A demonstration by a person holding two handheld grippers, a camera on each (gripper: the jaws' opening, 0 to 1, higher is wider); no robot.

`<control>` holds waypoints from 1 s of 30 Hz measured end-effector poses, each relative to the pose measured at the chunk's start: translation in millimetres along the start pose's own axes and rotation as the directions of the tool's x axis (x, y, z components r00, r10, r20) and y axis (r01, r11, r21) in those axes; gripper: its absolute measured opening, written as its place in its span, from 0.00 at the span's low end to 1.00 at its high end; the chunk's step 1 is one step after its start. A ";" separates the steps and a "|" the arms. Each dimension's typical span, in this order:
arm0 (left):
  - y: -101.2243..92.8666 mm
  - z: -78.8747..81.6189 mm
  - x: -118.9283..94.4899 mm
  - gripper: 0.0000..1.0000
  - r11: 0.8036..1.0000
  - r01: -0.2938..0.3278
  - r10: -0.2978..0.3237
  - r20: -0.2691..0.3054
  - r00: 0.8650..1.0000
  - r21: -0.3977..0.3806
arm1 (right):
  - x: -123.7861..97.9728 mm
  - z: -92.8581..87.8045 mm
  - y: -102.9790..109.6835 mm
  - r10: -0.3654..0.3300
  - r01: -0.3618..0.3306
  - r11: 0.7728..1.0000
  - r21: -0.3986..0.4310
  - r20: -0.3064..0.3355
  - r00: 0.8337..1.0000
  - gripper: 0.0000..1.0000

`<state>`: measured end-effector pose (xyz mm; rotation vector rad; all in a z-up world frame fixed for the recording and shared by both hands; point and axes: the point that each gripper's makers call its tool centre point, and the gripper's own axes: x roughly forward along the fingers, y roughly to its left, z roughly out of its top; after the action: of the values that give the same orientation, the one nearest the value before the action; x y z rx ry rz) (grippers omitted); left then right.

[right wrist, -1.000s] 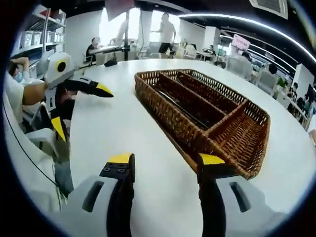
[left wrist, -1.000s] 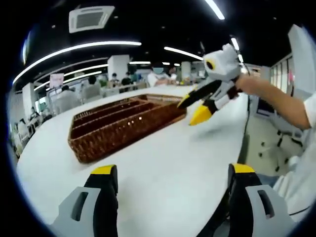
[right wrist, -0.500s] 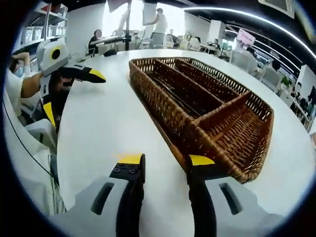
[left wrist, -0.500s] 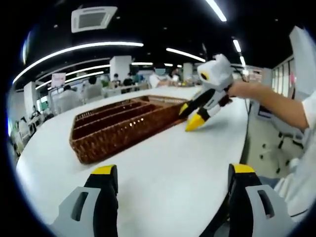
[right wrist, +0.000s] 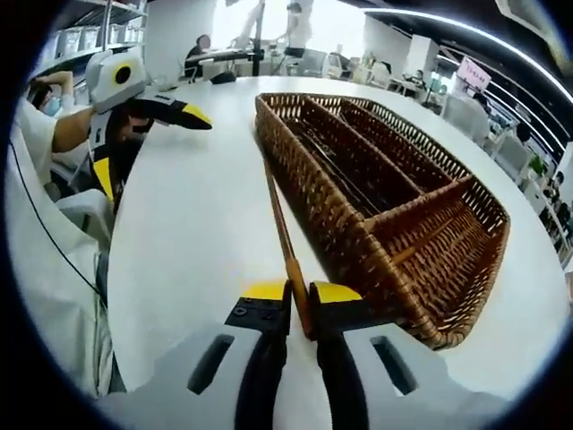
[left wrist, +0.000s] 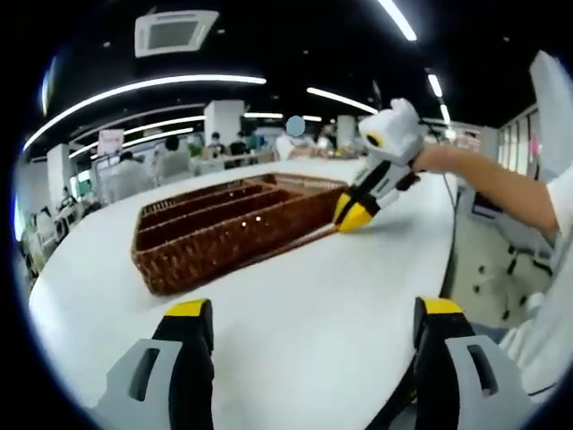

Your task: Arrange the knives, forks, and spoons in their matching storage slots by inserting each utensil handle-first until every utensil is classified and aligned in the correct compartment

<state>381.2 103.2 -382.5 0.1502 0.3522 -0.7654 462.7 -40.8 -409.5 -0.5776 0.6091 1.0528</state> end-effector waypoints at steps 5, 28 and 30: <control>-0.8 -0.6 0.6 0.93 1.000 0.003 -0.003 0.000 1.000 -0.004 | 0.1 -0.7 18.7 0.075 -0.075 0.997 0.022 0.000 0.997 0.08; -13.6 4.9 19.4 0.89 0.996 0.084 -0.084 -0.010 0.996 -0.010 | -24.1 -8.4 106.1 0.301 -0.299 0.953 -0.054 0.027 0.953 0.07; -25.4 3.1 23.6 0.86 0.995 0.102 -0.102 -0.026 0.994 0.002 | -24.8 -9.3 105.9 0.293 -0.291 0.955 -0.061 0.033 0.956 0.07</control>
<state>379.9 68.9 -388.3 0.1467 0.3855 -0.8653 355.3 -22.0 -413.8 -0.5217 0.6431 1.3604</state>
